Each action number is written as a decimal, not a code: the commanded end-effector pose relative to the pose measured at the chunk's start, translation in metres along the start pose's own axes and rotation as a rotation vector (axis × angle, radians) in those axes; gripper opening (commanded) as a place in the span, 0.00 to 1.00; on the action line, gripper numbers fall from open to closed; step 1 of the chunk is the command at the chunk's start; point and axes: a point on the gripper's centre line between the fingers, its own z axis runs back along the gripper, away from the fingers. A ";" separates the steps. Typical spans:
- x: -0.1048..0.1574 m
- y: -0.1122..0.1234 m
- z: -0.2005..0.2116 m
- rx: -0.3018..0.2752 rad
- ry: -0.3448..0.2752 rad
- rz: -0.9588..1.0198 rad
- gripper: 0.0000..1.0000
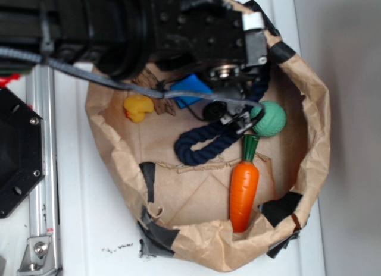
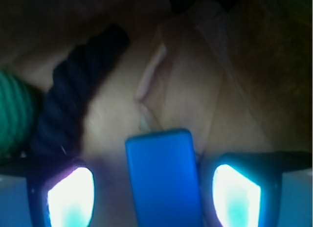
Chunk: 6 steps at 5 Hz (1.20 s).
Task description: Grab the blue block.
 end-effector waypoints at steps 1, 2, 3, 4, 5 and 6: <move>-0.001 0.025 0.023 -0.050 -0.070 -0.050 1.00; 0.006 0.025 0.017 -0.041 -0.058 -0.039 1.00; 0.009 0.020 0.010 -0.043 -0.042 -0.056 1.00; 0.003 0.014 -0.002 -0.003 -0.044 -0.102 1.00; -0.008 0.015 -0.019 0.046 0.001 -0.151 1.00; -0.013 0.018 -0.022 0.020 0.016 -0.131 0.00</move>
